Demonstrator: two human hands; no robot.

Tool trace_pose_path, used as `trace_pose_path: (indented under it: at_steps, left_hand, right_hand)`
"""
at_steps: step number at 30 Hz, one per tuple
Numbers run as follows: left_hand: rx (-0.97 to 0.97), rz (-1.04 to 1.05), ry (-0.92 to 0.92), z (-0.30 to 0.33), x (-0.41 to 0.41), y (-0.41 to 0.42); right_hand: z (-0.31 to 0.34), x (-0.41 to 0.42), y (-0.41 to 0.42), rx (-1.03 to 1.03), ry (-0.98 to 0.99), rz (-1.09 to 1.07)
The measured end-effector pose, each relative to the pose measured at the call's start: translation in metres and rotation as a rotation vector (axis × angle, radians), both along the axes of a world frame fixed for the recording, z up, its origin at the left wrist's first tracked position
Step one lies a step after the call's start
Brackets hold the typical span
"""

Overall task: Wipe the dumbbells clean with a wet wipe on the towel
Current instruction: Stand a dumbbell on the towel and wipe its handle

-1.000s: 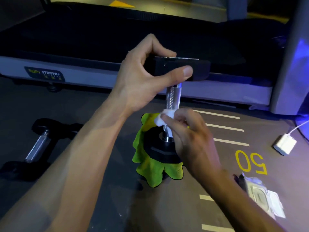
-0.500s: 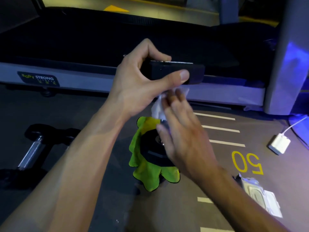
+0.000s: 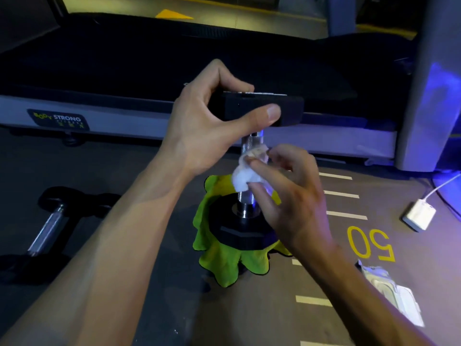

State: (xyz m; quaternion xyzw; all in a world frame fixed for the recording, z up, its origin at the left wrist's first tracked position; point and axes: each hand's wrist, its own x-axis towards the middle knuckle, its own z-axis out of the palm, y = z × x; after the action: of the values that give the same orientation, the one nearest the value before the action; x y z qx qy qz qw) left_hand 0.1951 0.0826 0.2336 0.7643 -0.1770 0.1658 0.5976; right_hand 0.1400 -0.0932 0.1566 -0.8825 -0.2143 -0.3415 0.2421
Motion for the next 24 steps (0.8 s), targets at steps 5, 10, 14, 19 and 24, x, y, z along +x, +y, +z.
trace_pose_path:
  at_steps: [5, 10, 14, 19, 24]
  left_hand:
    - [0.010, -0.010, -0.009, 0.000, -0.002, -0.002]
    - [-0.028, -0.013, -0.010, -0.001, -0.001, 0.004]
    - [-0.061, -0.049, -0.023, -0.004, -0.003, 0.008]
    - [-0.106, -0.088, -0.030, -0.004, -0.004, 0.016]
    - [-0.136, -0.103, -0.038, -0.009, -0.005, 0.022]
  right_hand:
    - [0.029, 0.018, 0.005, 0.115, -0.103, -0.138]
    - [-0.004, -0.004, 0.008, 0.168, 0.036, -0.060]
    - [0.011, 0.008, 0.004, 0.119, 0.017, -0.041]
    - [0.007, -0.001, 0.006, 0.116, 0.107, 0.089]
    - [0.002, -0.018, -0.001, 0.006, 0.441, 0.159]
